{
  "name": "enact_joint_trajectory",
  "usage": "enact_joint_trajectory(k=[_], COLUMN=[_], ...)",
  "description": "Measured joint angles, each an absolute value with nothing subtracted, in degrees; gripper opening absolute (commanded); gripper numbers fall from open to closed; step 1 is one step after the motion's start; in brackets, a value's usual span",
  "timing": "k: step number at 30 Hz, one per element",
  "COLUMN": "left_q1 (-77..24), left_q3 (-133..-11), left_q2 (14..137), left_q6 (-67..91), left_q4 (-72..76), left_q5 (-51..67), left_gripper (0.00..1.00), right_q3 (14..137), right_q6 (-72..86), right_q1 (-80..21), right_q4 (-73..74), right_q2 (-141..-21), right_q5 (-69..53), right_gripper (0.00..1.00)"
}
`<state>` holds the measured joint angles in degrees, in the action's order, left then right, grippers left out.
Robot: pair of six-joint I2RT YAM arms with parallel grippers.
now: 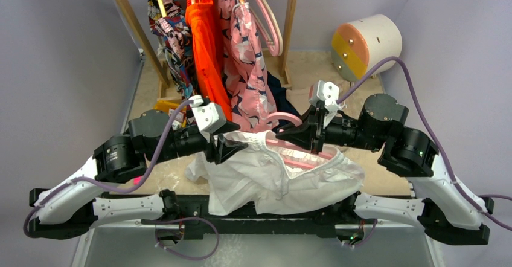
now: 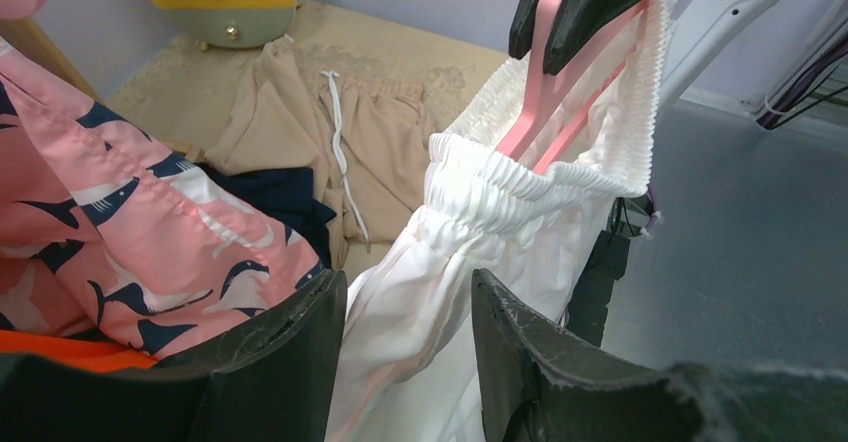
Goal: Place the shorts on the hanger
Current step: Adjust the shorts on the hanger.
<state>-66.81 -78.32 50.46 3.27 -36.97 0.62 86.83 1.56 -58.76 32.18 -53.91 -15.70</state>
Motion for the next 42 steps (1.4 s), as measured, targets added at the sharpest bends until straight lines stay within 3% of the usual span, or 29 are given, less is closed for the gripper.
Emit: enact_joint_trajectory(k=[8, 16, 25, 29, 32, 37, 42], left_q1=[-66.81, -66.94, -66.87, -66.87, -66.87, -66.87, -66.87], left_q3=[-77.45, -76.29, -75.07, -75.07, -75.07, -73.97, -73.97], left_q2=[50.85, 48.42, 44.42, 42.41, 41.12, 40.71, 41.34], left_q6=[3.07, 2.76, 3.53, 3.92, 4.03, 4.91, 5.54], left_q4=[-36.95, -36.12, -35.73, -35.66, -35.68, -35.79, -35.03], left_q5=[0.69, 1.74, -1.21, -2.26, -2.76, -3.27, -2.9], left_gripper=[0.17, 0.05, 0.08, 0.0, 0.0, 0.37, 0.49], right_q3=[86.83, 86.63, 86.32, 86.3, 86.3, 86.3, 86.3], right_q6=[1.8, 1.91, 2.22, 2.24, 2.24, 2.24, 2.22], right_q1=[-58.76, -58.76, -58.76, -58.76, -58.76, -58.76, -58.76], right_q4=[31.86, 31.29, 30.74, 30.7, 30.7, 30.68, 30.55], right_q2=[-53.34, -53.08, -52.47, -52.34, -52.36, -52.36, -52.38], right_q5=[-16.03, -15.9, -15.73, -15.33, -14.5, -14.39, -14.41], right_gripper=[0.0, 0.0, 0.0, 0.0, 0.0, 0.0, 0.0])
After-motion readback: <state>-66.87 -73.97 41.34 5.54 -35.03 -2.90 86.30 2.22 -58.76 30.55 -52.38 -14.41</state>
